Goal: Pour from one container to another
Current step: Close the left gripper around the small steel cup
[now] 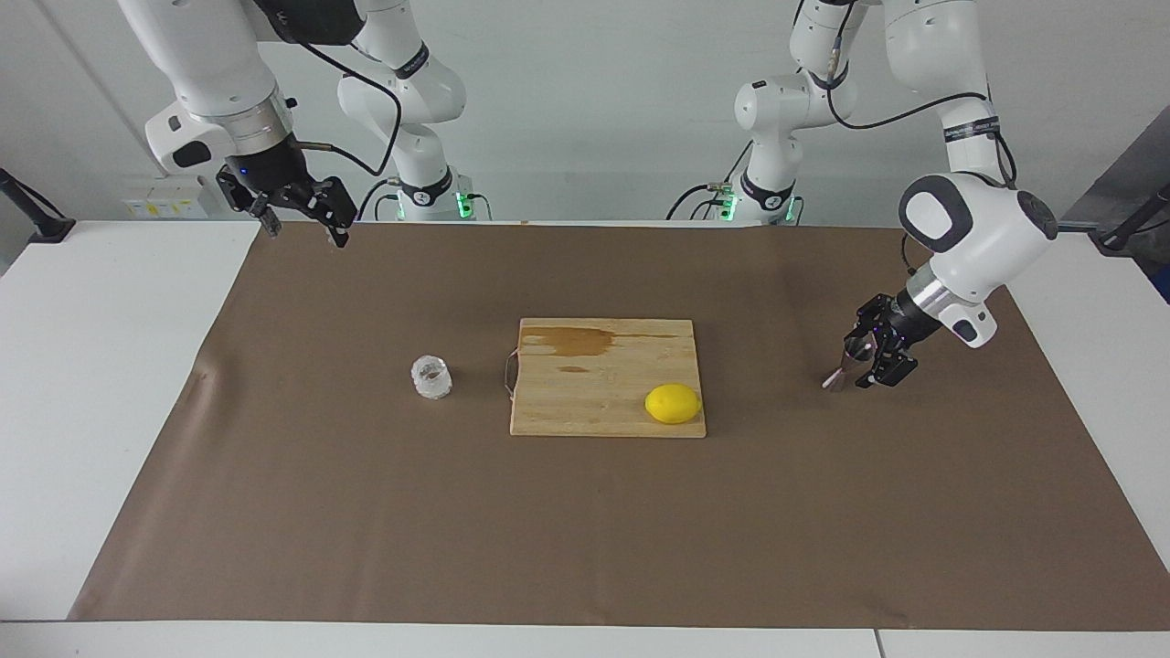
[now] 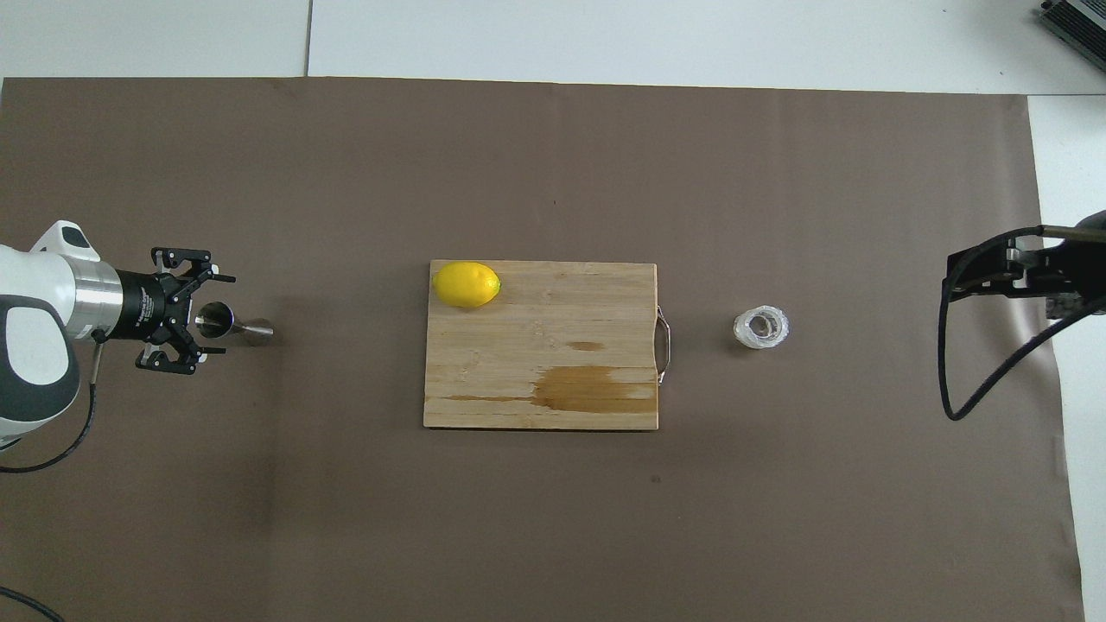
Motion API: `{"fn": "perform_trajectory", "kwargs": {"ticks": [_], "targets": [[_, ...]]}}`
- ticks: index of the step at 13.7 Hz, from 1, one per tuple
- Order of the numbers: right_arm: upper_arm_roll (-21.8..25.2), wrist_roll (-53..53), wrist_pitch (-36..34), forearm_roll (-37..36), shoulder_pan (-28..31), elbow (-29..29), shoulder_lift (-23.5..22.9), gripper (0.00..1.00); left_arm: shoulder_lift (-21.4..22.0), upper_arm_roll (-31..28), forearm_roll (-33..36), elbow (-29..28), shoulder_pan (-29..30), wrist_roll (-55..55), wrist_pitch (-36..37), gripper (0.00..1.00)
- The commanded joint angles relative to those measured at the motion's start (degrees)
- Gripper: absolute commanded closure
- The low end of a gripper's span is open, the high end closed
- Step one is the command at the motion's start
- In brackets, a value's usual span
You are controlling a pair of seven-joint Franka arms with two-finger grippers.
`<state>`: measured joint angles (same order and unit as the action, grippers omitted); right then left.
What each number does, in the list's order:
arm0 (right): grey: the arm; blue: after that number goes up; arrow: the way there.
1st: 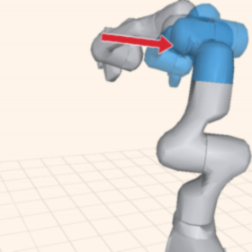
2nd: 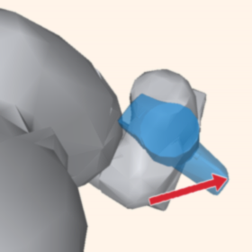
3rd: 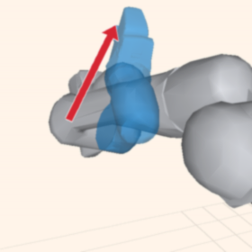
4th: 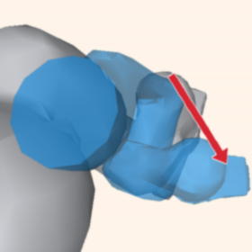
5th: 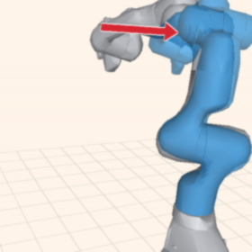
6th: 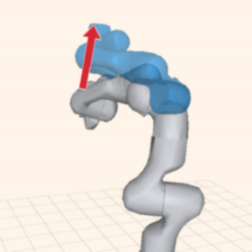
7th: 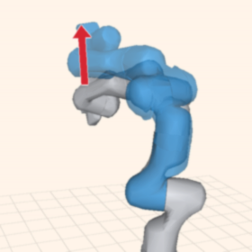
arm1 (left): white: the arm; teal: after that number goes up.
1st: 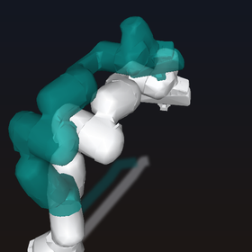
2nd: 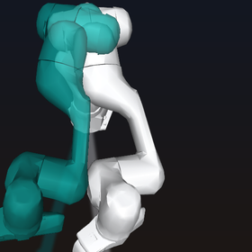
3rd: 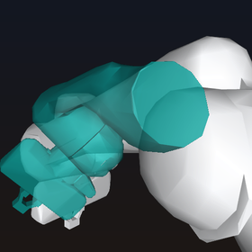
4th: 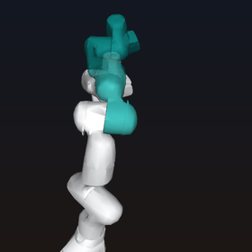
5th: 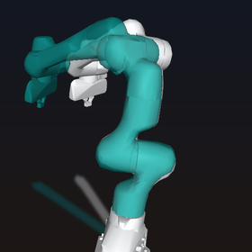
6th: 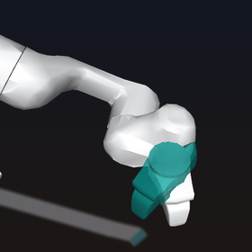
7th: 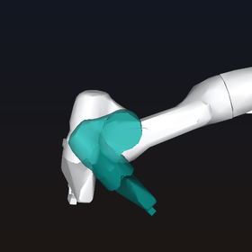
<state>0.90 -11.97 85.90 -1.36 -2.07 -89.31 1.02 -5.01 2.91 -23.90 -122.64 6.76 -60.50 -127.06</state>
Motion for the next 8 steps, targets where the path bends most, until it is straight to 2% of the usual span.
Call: {"fn": "perform_trajectory", "kwargs": {"ticks": [1, 8], "targets": [[-0.02, 1.16, -0.65, 1.01, 0.66, -0.08, 0.47, 0.00, 1.06, -0.01, -0.89, -1.29, 0.09, -0.32, -0.82, 0.00], [-0.02, 1.16, -0.65, 1.01, 0.57, -0.08, 0.47, 0.00, 1.06, -0.01, -0.98, -1.29, -0.26, -0.49, -0.64, 0.00]]}}
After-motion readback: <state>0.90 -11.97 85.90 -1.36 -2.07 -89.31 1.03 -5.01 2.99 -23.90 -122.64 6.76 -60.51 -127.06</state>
